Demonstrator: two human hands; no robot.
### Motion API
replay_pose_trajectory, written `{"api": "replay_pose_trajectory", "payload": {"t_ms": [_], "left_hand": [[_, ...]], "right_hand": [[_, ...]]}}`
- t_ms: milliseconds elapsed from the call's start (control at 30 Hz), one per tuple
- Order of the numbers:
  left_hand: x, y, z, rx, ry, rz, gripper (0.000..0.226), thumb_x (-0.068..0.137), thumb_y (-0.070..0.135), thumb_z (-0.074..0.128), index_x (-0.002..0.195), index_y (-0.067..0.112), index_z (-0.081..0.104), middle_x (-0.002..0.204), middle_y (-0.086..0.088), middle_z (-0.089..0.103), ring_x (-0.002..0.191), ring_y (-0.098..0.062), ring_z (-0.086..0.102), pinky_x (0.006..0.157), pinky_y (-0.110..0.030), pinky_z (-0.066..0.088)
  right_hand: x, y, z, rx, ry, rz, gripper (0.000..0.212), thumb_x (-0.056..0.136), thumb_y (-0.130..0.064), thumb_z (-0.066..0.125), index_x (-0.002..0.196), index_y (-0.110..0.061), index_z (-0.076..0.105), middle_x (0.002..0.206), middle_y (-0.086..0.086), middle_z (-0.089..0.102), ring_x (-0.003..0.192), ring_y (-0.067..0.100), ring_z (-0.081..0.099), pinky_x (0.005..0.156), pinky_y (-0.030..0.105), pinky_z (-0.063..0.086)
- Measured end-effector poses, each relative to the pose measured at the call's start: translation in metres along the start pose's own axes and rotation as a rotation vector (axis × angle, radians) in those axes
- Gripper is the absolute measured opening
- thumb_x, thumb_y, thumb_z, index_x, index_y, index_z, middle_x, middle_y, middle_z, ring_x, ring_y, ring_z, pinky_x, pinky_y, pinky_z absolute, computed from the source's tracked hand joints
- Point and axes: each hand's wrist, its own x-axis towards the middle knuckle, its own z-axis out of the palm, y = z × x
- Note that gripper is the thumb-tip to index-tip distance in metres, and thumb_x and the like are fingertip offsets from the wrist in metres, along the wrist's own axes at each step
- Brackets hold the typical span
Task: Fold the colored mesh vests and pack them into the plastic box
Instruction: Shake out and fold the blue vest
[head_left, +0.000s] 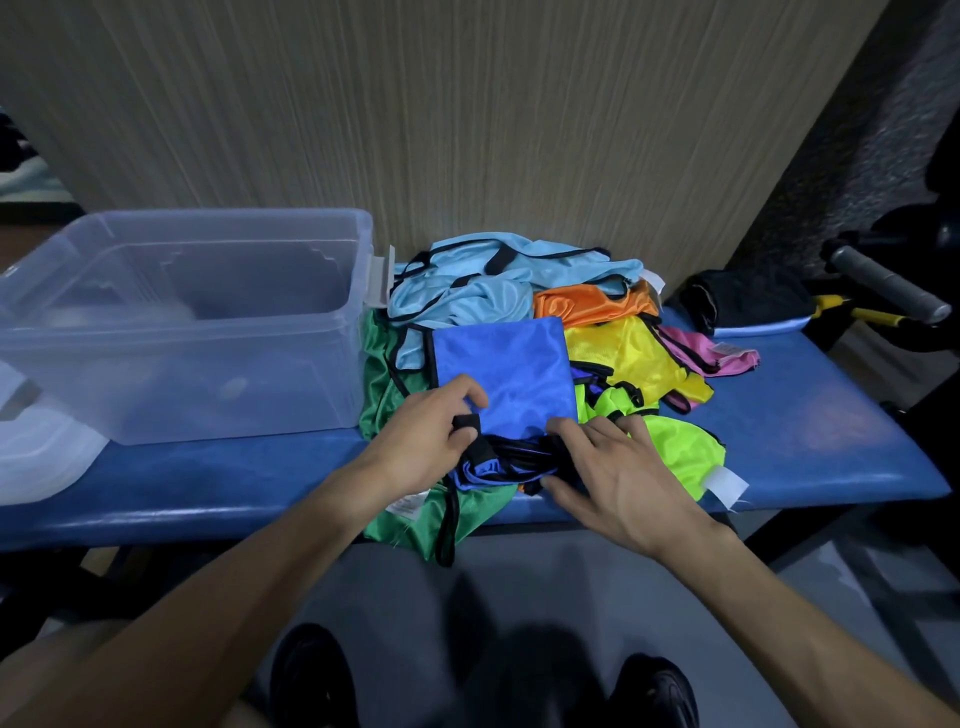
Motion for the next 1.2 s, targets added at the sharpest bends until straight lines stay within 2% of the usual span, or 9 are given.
{"api": "replay_pose_trajectory", "payload": {"t_ms": [267,400,533,633,767,900,1033,1100,1200], "left_hand": [[-0.008,-0.008,0.01,0.091,0.142,0.108,0.004,0.097,0.017,0.068,0.094,0.02,0.07,0.104,0.013,0.051,0.085,-0.001,0.055,0.075,-0.008,0.039],[-0.014,-0.015,0.009,0.072,0.102,0.155,0.025,0.103,0.034,0.054,0.107,0.017,0.072,0.112,0.01,0.051,0.105,-0.002,0.052,0.096,-0.022,0.042],[-0.023,-0.024,0.006,0.162,-0.074,0.17,0.063,0.087,0.067,0.062,0.133,0.025,0.054,0.132,0.015,0.037,0.128,0.001,0.035,0.107,-0.017,0.031],[-0.02,-0.028,0.011,0.134,-0.03,0.168,0.062,0.083,0.065,0.065,0.129,0.025,0.053,0.129,0.016,0.038,0.125,-0.001,0.037,0.108,-0.021,0.035],[-0.012,-0.031,0.009,-0.02,-0.059,0.093,0.048,0.086,0.061,0.064,0.121,0.027,0.058,0.125,0.018,0.043,0.125,-0.001,0.041,0.108,-0.022,0.034],[-0.006,-0.033,0.008,-0.092,-0.08,0.033,0.042,0.096,0.051,0.061,0.122,0.018,0.064,0.121,0.014,0.048,0.118,-0.002,0.049,0.107,-0.026,0.039],[-0.001,-0.025,-0.002,-0.166,-0.125,-0.061,0.044,0.098,0.053,0.053,0.1,0.011,0.066,0.104,0.006,0.052,0.093,-0.01,0.057,0.092,-0.034,0.046],[-0.003,-0.019,-0.007,-0.174,-0.142,-0.05,0.05,0.097,0.06,0.05,0.09,0.011,0.06,0.094,0.006,0.049,0.085,-0.012,0.054,0.083,-0.034,0.044],[-0.009,-0.017,-0.009,-0.103,-0.2,0.013,0.047,0.086,0.071,0.058,0.1,0.025,0.061,0.1,0.01,0.05,0.093,-0.006,0.053,0.082,-0.025,0.044]], "right_hand": [[0.0,0.019,0.003,0.127,-0.062,-0.015,0.045,0.097,-0.06,0.038,0.122,-0.028,0.058,0.106,-0.01,0.065,0.101,0.016,0.055,0.093,0.037,0.032],[0.003,0.025,0.006,0.136,-0.107,-0.065,0.044,0.091,-0.054,0.048,0.127,-0.029,0.057,0.11,-0.011,0.058,0.099,0.017,0.053,0.09,0.036,0.035],[0.009,0.033,0.006,0.211,-0.152,-0.061,0.044,0.09,-0.048,0.045,0.129,-0.033,0.057,0.11,-0.014,0.053,0.097,0.014,0.05,0.082,0.035,0.036],[0.014,0.039,0.006,0.374,-0.193,-0.034,0.041,0.091,-0.049,0.048,0.125,-0.032,0.061,0.107,-0.019,0.05,0.1,0.011,0.05,0.087,0.035,0.039],[0.019,0.043,0.001,0.647,-0.222,0.005,0.005,0.096,-0.032,0.066,0.1,-0.033,0.065,0.096,-0.017,0.056,0.098,0.01,0.056,0.085,0.024,0.042],[0.024,0.037,-0.015,0.885,-0.285,0.174,0.003,0.097,-0.031,0.068,0.097,-0.03,0.071,0.099,-0.01,0.066,0.092,0.006,0.062,0.079,0.022,0.045],[0.026,0.033,-0.027,1.043,-0.309,0.285,0.026,0.1,-0.041,0.061,0.105,-0.019,0.075,0.109,0.013,0.071,0.101,0.029,0.065,0.088,0.027,0.048],[0.027,0.032,-0.029,1.076,-0.321,0.327,0.044,0.096,-0.059,0.06,0.109,-0.019,0.074,0.118,0.024,0.066,0.112,0.04,0.062,0.104,0.047,0.047],[0.029,0.028,-0.03,1.122,-0.339,0.376,0.06,0.085,-0.073,0.06,0.111,-0.021,0.075,0.121,0.022,0.068,0.118,0.038,0.063,0.109,0.06,0.042]]}}
